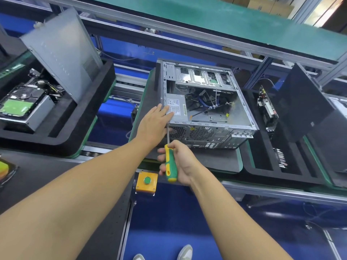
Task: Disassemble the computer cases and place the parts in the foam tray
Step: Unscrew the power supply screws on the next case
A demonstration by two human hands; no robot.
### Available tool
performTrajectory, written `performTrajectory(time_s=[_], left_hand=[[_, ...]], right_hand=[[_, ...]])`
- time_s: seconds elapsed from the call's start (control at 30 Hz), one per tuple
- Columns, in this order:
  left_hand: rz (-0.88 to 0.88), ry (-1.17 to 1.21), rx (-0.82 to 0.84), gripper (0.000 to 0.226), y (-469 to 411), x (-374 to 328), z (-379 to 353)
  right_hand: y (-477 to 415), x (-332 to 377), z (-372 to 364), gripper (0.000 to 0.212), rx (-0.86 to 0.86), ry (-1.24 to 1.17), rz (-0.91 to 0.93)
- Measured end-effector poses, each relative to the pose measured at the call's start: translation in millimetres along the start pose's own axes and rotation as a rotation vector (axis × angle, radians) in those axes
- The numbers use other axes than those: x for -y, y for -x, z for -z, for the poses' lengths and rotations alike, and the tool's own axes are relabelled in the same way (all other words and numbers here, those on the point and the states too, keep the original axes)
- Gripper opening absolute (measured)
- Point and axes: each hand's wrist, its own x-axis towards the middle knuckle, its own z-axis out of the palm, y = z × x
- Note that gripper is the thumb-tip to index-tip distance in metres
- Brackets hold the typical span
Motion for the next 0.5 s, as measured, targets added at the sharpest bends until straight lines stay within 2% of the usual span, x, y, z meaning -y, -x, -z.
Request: performTrajectory(time_s=[0.07, 0.13, 0.2, 0.27, 0.33, 0.5], left_hand=[[0.008, 0.025, 0.007, 0.062, -0.5, 0.4, 0.8], [0.011, 0.048, 0.007, 0.063, -0.9, -0.1, 1.0], [0.018, 0.063, -0.002, 0.063, 0.0, -1.6, 0.4], [0.023, 0.069, -0.01, 0.064, 0.8, -2.3, -0.5], [0.006, 0.05, -0.001, 0.065, 0.7, 0.0, -1.4], [-0.04, 0.074, -0.044, 0.065, 1.4, 3.2, -0.4]], right_hand=[[1.5, 1.2, 1.4, 0.026, 0.069, -0.055, -0.022], [-1.0, -4.2, 1.6, 0.017, 0.055, -0.05, 0.048], [-6.3, -16.6, 3.5, 0.006, -0.086, 0.129, 0.19], [-11.0, -28.3, 10.0, 0.008, -0.247, 0.348, 0.294], [-14.0, -32.8, 17.1, 0.012, -0.31, 0.432, 0.342], [-15.3, -23.5, 22.2, 0.01, -0.224, 0.309, 0.283]])
